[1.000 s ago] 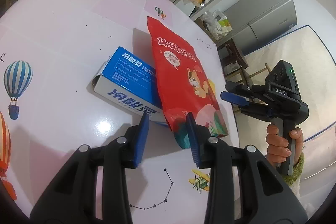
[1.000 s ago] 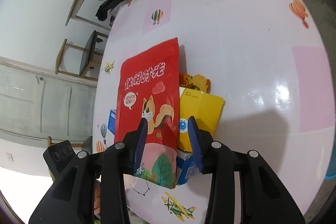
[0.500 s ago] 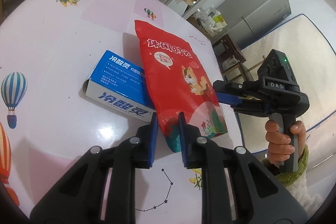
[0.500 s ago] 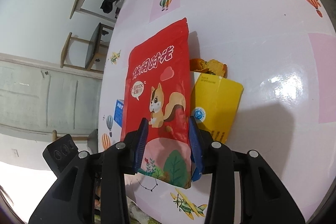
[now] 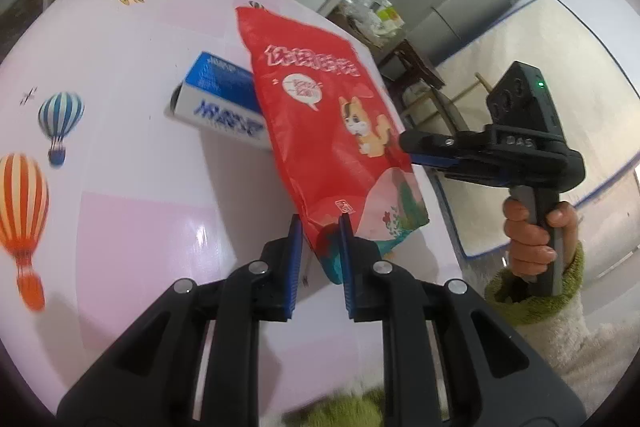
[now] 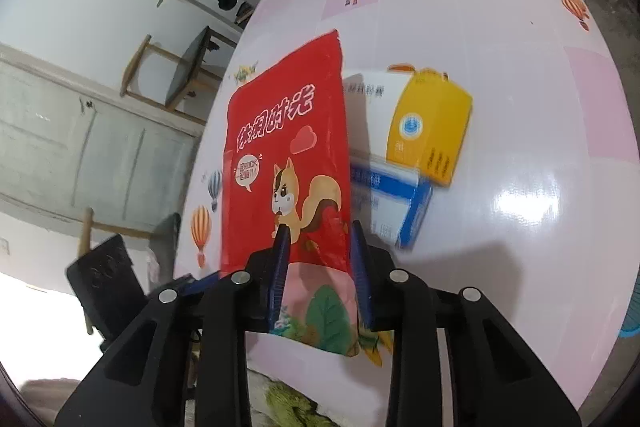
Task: Collect trash
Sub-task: 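Lift the red snack bag with the left tool while the right pulls away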
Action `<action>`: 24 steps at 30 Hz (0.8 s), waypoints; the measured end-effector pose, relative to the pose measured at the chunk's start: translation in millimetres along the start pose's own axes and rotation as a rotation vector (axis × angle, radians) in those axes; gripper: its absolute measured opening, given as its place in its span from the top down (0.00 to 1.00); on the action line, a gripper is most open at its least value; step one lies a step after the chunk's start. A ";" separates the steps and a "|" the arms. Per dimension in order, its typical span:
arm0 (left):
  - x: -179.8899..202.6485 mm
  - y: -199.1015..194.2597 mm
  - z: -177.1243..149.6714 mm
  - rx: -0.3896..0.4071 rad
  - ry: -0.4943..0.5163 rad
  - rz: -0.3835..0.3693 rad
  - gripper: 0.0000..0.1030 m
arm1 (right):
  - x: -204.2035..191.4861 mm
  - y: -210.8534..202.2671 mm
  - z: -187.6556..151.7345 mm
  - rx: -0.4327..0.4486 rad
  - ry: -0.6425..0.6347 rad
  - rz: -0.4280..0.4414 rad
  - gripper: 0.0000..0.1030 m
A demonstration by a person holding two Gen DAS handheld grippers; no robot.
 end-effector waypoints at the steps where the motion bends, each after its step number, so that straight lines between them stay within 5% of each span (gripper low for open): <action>1: -0.3 -2.7 -3.2 0.000 0.004 -0.005 0.84 | -1.4 0.4 -7.8 0.001 -0.009 -0.017 0.73; 12: 8.4 -17.4 -25.2 0.006 0.001 -0.186 0.83 | -0.1 18.3 -55.8 -0.049 -0.074 -0.133 0.87; 24: -15.3 16.4 -26.8 -0.024 0.002 -0.052 0.75 | -12.3 51.9 -81.2 -0.135 -0.263 -0.296 0.93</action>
Point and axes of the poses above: each gripper's, at about its wrist camera, not at the fingertips, and y roughly the way its jaws point, x to its right, z to its top, the point moved 6 cm from there along y, roughly the way its jaws point, and after that the axes turned 8 degrees about z, right-handed, at the moved point
